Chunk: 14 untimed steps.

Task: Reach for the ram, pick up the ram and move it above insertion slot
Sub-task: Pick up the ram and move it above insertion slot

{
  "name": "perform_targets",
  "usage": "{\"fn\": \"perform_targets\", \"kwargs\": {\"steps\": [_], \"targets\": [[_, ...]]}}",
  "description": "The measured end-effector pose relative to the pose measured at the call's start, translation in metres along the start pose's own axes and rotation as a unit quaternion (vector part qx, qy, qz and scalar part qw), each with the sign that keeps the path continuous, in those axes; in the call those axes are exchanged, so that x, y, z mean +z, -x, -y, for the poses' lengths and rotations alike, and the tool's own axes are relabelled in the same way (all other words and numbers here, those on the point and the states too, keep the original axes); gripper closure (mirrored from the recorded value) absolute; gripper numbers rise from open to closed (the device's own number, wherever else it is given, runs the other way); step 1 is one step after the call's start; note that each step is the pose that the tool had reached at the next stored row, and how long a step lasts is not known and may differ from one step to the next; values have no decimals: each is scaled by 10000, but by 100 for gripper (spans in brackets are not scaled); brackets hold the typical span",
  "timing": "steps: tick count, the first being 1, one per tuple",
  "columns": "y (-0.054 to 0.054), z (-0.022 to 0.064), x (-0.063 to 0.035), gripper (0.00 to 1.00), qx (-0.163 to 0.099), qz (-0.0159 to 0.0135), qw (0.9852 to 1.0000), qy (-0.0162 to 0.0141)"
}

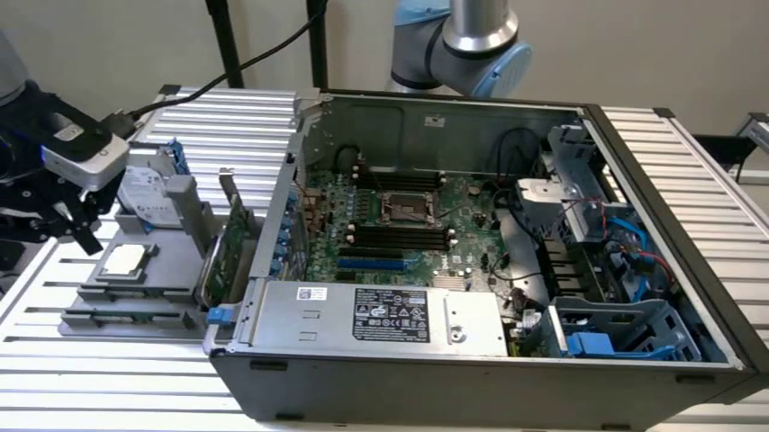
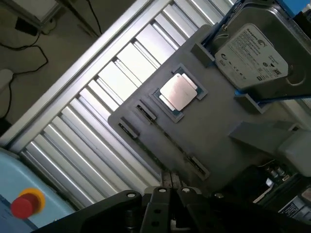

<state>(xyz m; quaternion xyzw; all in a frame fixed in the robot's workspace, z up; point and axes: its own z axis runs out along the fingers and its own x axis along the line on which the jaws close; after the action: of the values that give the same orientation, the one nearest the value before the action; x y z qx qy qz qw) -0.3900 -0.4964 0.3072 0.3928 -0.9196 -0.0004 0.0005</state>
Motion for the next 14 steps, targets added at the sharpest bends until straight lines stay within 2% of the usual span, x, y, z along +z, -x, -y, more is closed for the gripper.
{"fn": "perform_targets", "kwargs": {"steps": [4,7,10,14], "targets": [[0,-2,22,89,-366,0,9993,0],[0,-1,39,89,-636,-1,9980,0],[0,0,59,89,-911,-1,9958,-1],[0,0,89,89,-1275,-2,9918,-1]]}}
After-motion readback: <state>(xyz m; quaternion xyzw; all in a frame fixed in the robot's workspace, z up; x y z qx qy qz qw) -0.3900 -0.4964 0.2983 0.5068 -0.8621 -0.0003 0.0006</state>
